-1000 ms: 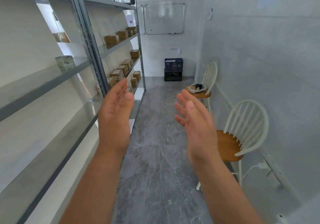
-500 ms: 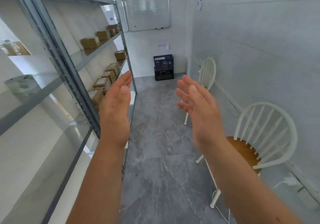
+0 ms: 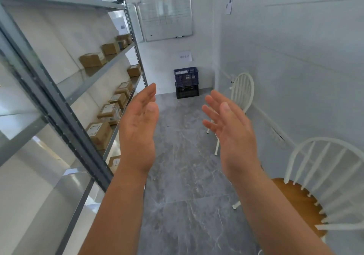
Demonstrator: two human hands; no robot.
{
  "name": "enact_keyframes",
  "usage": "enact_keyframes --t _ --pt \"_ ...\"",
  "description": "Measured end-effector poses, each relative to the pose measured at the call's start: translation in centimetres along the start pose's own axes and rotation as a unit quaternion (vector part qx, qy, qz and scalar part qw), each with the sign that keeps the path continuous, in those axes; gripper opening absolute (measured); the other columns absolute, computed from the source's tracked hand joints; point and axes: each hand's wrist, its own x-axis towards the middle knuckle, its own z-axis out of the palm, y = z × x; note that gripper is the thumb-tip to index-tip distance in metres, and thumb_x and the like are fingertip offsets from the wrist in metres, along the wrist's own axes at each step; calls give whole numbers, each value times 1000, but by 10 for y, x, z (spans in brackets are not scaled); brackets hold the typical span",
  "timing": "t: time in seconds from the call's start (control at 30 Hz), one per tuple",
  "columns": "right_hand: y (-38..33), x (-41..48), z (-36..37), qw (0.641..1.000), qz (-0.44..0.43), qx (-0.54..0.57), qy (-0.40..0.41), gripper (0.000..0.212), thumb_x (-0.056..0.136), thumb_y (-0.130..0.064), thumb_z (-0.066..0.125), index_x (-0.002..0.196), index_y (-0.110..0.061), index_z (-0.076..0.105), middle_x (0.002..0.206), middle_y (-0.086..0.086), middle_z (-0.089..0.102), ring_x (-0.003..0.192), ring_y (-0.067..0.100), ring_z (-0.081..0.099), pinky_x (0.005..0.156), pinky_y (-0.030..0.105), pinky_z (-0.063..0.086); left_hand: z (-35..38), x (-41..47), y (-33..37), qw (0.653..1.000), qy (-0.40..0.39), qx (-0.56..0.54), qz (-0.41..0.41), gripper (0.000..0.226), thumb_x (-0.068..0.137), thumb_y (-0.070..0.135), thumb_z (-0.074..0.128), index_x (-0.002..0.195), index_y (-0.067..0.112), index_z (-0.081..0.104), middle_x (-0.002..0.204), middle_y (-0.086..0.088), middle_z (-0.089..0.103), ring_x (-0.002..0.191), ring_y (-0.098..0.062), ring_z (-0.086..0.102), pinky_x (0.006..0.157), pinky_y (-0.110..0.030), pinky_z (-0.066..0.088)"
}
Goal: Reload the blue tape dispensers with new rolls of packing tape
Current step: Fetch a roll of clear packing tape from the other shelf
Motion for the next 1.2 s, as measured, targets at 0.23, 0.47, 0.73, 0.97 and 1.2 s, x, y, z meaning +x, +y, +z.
enact_keyframes --t 0.23,0.47,0.73,0.97,1.2 --pt "45 113 -12 999 2 -4 -47 37 95 -46 51 129 -40 63 137 -10 69 125 8 66 109 45 52 48 78 -67 999 47 -5 -4 47 98 37 51 139 16 59 133 12 65 124 0 61 96 -16 50" --pt "72 246 -19 994 17 -5 -103 38 94 -46 51 130 -42 62 138 -17 67 130 1 60 112 39 49 89 172 -124 995 90 39 -11 62 92 52 51 144 19 55 141 6 62 132 -7 57 109 -28 48" --pt "119 317 28 976 60 18 -208 34 94 -51 55 126 -45 66 137 -19 67 132 4 59 116 44 45 70 207 -155 976 182 115 -36 46 99 44 54 142 26 55 142 13 61 132 -3 55 107 -25 49" --pt "160 309 133 916 134 91 -367 35 93 -47 51 123 -40 67 134 -14 70 127 4 63 113 44 48 -21 189 -139 908 356 218 -36 47 97 37 55 142 23 58 142 11 62 131 -1 56 106 -20 47" --pt "181 248 242 831 149 126 -522 41 93 -53 54 130 -38 67 136 -18 68 130 0 60 117 44 43 -95 151 -106 799 545 255 -18 32 102 18 58 133 16 65 133 5 69 120 1 63 102 -15 48"
